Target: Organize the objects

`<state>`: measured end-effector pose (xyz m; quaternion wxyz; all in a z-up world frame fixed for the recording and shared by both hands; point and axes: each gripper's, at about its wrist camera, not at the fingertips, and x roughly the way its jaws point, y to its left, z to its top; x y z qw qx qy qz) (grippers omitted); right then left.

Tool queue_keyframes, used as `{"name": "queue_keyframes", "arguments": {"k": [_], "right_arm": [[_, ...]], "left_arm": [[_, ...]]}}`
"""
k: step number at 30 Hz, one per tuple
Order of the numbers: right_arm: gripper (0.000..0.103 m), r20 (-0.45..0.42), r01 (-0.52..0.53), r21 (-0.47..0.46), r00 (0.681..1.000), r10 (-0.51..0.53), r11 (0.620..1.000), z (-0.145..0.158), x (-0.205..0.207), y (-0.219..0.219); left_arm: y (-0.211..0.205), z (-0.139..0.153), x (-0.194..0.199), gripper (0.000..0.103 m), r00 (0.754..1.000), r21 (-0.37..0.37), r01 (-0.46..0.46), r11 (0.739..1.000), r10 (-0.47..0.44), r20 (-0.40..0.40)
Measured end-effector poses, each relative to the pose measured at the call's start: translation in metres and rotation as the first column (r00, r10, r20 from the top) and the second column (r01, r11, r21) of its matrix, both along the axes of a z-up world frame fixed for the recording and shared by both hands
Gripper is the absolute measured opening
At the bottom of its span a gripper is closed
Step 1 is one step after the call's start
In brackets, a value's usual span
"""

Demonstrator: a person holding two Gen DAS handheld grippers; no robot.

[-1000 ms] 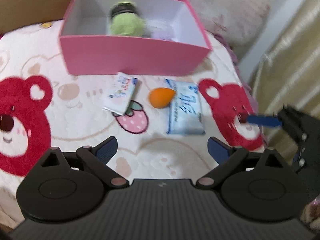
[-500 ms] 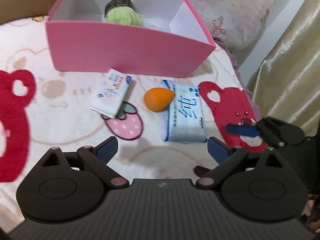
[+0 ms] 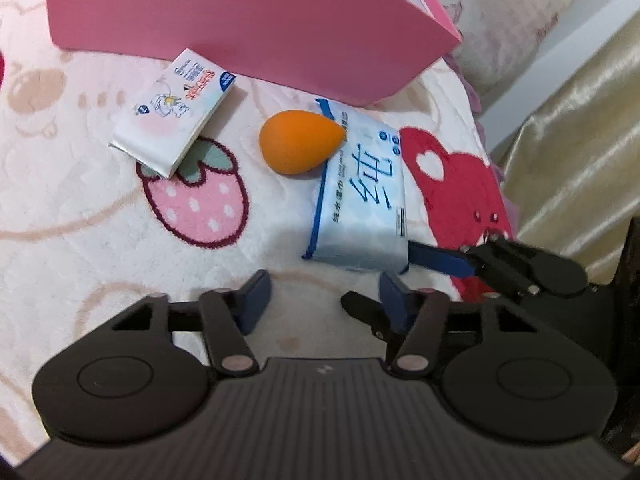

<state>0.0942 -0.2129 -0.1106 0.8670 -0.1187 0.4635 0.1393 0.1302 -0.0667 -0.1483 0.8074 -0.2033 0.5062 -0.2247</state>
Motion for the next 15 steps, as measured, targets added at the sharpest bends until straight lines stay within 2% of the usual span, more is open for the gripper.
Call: {"name": "queue_keyframes", "arguments": {"k": [3, 4, 5, 6, 9, 10, 11, 15], "right_arm": [[0.049, 0.0, 0.043, 0.031, 0.999, -0.043, 0.999, 0.0, 0.003, -0.008], [0.041, 0.004, 0.054, 0.032, 0.999, -0.054, 0.998, 0.001, 0.003, -0.009], [0.032, 0.007, 0.061, 0.035, 0.998, -0.061, 0.998, 0.003, 0.003, -0.011], [0.027, 0.008, 0.063, 0.044, 0.998, -0.063, 0.997, 0.005, 0.002, -0.012], [0.019, 0.023, 0.069, 0.121, 0.997, -0.073, 0.99, 0.016, -0.005, -0.01], [0.008, 0.02, 0.052, 0.164, 0.998, -0.056, 0.985, 0.02, -0.008, -0.005], [0.005, 0.015, 0.034, 0.189, 0.999, -0.038, 0.981, 0.022, -0.01, 0.0], [0.005, 0.007, -0.066, 0.21, 0.998, 0.066, 0.975, 0.022, -0.017, 0.027]], "left_arm": [[0.006, -0.003, 0.003, 0.04, 1.0, -0.041, -0.024, 0.999, 0.023, -0.002], [0.007, -0.003, 0.003, 0.031, 1.0, -0.047, -0.028, 0.999, 0.028, -0.005], [0.008, -0.004, 0.003, 0.028, 1.0, -0.049, -0.029, 0.998, 0.028, -0.007], [0.008, -0.004, 0.003, 0.023, 1.0, -0.047, -0.029, 0.998, 0.029, -0.009], [0.015, -0.002, 0.002, 0.021, 1.0, -0.051, -0.024, 0.998, 0.023, -0.011], [0.02, -0.001, 0.002, 0.022, 1.0, -0.065, -0.023, 0.998, 0.022, -0.01], [0.025, 0.0, 0.002, 0.021, 1.0, -0.08, -0.02, 0.997, 0.019, -0.012], [0.04, 0.004, 0.004, 0.022, 1.0, -0.095, -0.022, 0.995, 0.02, -0.021]]}}
